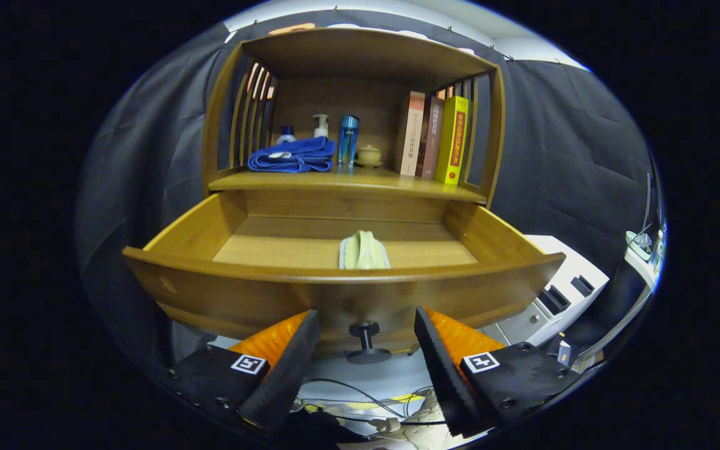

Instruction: Pull open the drawer, take out the items inside it, and place them on the countertop above the cabinet.

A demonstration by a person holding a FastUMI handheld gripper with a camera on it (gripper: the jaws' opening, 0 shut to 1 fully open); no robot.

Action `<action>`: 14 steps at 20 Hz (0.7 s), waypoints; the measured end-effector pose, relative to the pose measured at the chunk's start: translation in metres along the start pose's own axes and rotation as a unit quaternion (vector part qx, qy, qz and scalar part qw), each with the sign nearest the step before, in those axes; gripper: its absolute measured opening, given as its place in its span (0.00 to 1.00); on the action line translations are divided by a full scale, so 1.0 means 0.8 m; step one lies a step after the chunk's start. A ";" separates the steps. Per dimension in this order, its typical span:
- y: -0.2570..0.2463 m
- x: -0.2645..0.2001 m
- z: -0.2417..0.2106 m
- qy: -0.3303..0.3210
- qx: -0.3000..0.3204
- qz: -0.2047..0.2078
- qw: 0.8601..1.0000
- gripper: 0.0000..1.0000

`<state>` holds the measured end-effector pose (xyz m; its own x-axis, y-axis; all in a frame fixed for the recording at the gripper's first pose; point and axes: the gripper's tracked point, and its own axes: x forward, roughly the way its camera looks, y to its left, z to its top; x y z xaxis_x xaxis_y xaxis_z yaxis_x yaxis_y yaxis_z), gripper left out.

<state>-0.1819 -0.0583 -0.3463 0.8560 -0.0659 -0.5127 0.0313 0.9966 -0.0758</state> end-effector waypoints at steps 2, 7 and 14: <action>0.003 -0.007 0.025 -0.012 0.008 0.006 1.000 0.99; -0.005 -0.012 0.084 -0.037 0.020 0.007 0.999 0.99; -0.007 0.047 0.138 -0.046 0.011 0.009 0.999 0.99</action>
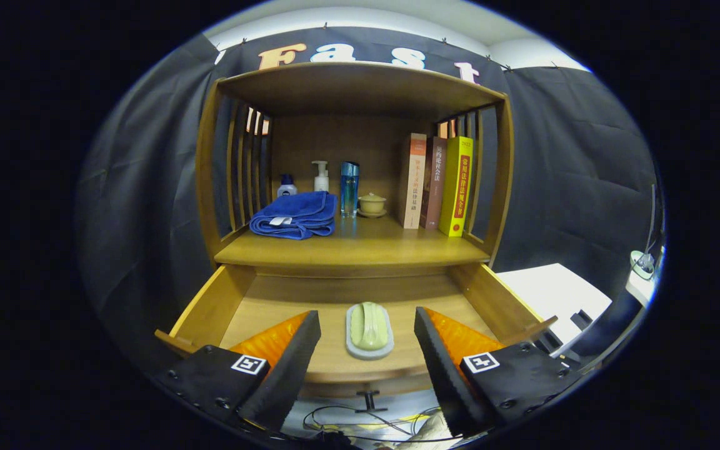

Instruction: Pull open the drawer, take out the items inside it, and place them on the countertop above the cabinet.

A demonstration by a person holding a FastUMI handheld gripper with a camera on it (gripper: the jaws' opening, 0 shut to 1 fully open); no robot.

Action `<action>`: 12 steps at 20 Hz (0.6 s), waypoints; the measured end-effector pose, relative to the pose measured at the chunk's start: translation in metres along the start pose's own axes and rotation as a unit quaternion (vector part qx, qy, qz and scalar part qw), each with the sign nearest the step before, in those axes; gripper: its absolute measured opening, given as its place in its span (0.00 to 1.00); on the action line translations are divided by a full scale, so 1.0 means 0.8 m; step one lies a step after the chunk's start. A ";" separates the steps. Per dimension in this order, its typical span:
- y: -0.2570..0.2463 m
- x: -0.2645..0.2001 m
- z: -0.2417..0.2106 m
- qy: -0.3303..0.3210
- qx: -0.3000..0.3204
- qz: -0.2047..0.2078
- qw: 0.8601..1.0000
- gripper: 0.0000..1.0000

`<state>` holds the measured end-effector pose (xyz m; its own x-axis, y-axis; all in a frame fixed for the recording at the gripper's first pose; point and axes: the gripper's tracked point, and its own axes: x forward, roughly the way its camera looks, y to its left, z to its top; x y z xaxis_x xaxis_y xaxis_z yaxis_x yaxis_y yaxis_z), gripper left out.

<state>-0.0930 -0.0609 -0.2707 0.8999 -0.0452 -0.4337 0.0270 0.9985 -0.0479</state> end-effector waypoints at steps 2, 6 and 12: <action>0.007 0.028 -0.010 0.014 0.001 0.005 1.000 0.99; 0.008 0.086 -0.041 0.058 0.005 0.005 0.998 0.99; 0.008 0.143 -0.089 0.123 0.013 0.009 0.992 0.98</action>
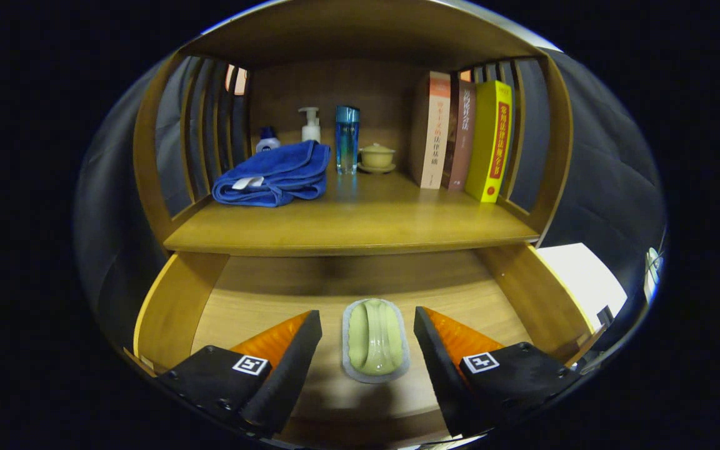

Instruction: Pull open the drawer, take out the items inside it, and place them on the countertop above the cabinet.

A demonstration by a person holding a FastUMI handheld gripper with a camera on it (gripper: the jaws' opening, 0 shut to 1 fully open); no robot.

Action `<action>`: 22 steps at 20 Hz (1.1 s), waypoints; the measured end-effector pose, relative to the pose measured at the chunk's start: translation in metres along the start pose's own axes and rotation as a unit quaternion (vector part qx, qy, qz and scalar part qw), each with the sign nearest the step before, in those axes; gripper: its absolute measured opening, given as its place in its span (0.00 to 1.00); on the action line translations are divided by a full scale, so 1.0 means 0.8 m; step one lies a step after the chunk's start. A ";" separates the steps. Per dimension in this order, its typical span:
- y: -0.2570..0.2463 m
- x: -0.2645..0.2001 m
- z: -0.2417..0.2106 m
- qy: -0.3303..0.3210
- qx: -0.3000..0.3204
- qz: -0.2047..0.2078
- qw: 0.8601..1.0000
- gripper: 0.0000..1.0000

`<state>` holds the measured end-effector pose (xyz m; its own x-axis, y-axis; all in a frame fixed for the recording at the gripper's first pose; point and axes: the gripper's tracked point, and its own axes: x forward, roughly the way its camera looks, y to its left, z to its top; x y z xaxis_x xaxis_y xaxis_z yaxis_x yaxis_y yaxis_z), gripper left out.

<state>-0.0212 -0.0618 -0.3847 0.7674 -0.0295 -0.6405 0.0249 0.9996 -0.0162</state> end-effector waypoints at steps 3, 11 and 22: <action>-0.004 0.017 -0.024 0.030 0.010 0.000 1.000 0.86; -0.010 0.030 -0.052 0.075 0.026 -0.004 0.997 0.37; -0.007 -0.031 0.006 0.050 0.027 0.007 0.998 0.27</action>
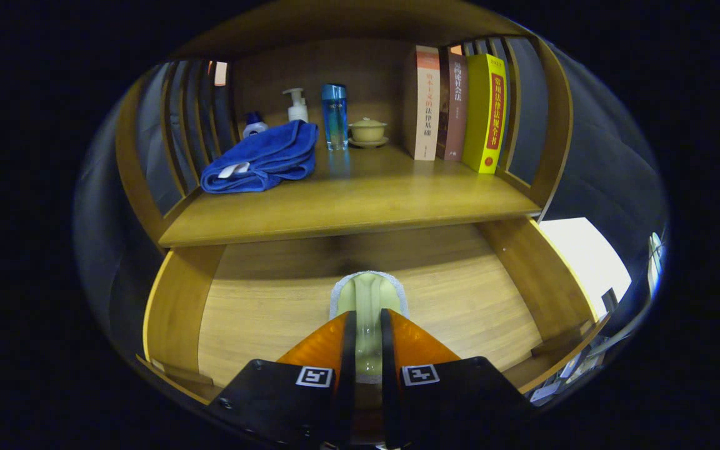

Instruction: Pull open the drawer, take out the items inside it, and place them on the countertop above the cabinet.

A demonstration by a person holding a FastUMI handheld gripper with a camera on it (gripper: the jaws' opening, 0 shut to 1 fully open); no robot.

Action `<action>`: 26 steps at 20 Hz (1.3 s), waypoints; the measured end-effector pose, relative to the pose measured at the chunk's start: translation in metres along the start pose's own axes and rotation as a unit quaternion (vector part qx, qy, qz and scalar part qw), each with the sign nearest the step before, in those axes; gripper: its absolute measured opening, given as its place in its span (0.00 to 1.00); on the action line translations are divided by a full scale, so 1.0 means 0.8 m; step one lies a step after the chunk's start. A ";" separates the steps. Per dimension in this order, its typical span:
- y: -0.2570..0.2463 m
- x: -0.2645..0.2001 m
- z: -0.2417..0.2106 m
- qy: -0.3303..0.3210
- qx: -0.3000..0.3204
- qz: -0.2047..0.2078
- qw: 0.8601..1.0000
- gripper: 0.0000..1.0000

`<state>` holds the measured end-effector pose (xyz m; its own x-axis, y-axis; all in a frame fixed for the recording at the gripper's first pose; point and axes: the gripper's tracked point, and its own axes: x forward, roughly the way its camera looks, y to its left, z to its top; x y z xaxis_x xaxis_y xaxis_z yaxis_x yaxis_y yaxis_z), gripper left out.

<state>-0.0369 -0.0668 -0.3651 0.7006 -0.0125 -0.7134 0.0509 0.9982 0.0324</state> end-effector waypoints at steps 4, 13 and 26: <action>0.007 -0.034 0.036 -0.011 -0.010 0.014 1.000 0.27; -0.006 -0.077 0.140 -0.053 -0.037 0.001 0.998 0.27; 0.004 0.042 0.204 -0.061 -0.007 -0.009 0.998 0.27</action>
<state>0.1028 -0.0735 -0.2747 0.7812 -0.0374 -0.6232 0.0555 0.9984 0.0096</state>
